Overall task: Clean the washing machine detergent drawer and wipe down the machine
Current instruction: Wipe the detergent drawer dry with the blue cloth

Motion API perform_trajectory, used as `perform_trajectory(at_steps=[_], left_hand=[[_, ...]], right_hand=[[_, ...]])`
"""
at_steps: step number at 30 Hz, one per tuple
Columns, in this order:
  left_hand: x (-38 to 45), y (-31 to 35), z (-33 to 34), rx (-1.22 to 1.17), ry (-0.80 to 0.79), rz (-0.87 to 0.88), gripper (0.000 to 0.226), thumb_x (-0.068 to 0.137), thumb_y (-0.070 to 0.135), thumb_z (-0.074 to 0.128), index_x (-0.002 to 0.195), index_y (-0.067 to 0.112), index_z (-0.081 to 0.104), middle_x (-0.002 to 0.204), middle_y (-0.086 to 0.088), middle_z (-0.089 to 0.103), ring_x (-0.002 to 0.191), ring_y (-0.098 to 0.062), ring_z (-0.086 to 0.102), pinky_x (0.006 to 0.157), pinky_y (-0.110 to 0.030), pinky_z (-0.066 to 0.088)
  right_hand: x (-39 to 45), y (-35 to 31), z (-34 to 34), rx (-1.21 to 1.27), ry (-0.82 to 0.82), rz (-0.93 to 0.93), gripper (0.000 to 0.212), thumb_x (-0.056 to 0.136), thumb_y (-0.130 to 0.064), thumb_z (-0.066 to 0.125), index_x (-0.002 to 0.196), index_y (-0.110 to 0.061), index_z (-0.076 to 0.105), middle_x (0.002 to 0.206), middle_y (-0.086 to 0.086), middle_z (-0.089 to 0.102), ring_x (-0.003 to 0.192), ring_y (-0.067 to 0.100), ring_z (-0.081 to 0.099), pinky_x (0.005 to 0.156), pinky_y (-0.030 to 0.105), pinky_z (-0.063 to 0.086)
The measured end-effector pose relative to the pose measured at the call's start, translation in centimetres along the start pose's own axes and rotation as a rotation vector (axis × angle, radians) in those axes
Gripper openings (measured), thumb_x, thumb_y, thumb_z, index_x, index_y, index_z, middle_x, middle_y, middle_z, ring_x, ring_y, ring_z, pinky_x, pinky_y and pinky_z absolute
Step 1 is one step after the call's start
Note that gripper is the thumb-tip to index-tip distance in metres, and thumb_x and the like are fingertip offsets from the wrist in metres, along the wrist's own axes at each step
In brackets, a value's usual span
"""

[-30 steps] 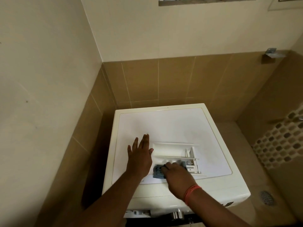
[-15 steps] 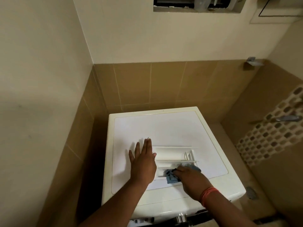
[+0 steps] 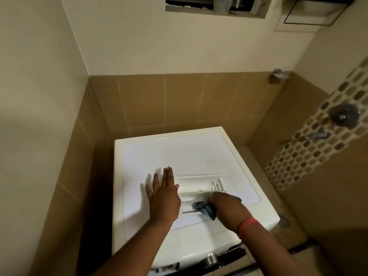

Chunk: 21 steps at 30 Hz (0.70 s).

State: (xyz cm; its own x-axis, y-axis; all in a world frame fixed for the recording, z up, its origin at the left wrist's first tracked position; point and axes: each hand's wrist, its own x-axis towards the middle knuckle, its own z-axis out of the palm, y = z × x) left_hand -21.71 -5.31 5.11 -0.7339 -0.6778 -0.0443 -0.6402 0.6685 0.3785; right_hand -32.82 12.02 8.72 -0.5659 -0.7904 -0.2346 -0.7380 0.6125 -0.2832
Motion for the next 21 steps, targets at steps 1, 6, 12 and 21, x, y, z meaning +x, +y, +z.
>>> perform_trajectory(at_steps=[1, 6, 12, 21], left_hand=[[0.0, 0.1, 0.0, -0.001, 0.002, -0.001, 0.062, 0.105, 0.034, 0.026, 0.154, 0.027, -0.010, 0.163, 0.007, -0.005, 0.150, -0.024, -0.006, 0.120, -0.054, 0.004], [0.1, 0.3, 0.1, 0.082, 0.018, 0.013, 0.066, 0.103, 0.034, 0.033, 0.155, 0.023, -0.007, 0.164, 0.003, 0.000, 0.151, -0.027, 0.001, 0.118, -0.052, 0.013], [0.0, 0.7, 0.2, 0.113, 0.056, -0.036, 0.071, 0.093, 0.030, 0.060, 0.153, 0.017, 0.023, 0.155, -0.008, 0.035, 0.143, -0.034, 0.030, 0.110, -0.059, 0.033], [0.0, 1.8, -0.7, -0.021, 0.016, -0.118, 0.063, 0.104, 0.032, 0.036, 0.155, 0.027, -0.001, 0.163, -0.005, 0.014, 0.151, -0.022, 0.001, 0.120, -0.047, 0.007]], right_hand=[[0.3, 0.7, -0.9, 0.086, 0.065, 0.070, 0.031, 0.086, -0.006, 0.054, 0.110, -0.021, 0.066, 0.107, -0.001, 0.063, 0.099, 0.019, 0.062, 0.082, 0.028, 0.048], [1.5, 4.0, -0.3, 0.054, 0.282, 0.107, 0.041, 0.079, 0.003, 0.060, 0.112, -0.019, 0.066, 0.095, 0.002, 0.060, 0.082, 0.022, 0.059, 0.065, 0.025, 0.047], [0.1, 3.2, 2.4, -0.081, 0.203, -0.088, 0.054, 0.043, 0.007, 0.072, 0.089, -0.020, 0.075, 0.091, -0.001, 0.069, 0.068, 0.016, 0.062, 0.050, 0.024, 0.052], [4.2, -3.8, 2.4, -0.158, -0.050, -0.312, 0.032, 0.084, -0.007, 0.050, 0.114, -0.013, 0.057, 0.112, 0.009, 0.061, 0.107, 0.030, 0.056, 0.094, 0.051, 0.041]])
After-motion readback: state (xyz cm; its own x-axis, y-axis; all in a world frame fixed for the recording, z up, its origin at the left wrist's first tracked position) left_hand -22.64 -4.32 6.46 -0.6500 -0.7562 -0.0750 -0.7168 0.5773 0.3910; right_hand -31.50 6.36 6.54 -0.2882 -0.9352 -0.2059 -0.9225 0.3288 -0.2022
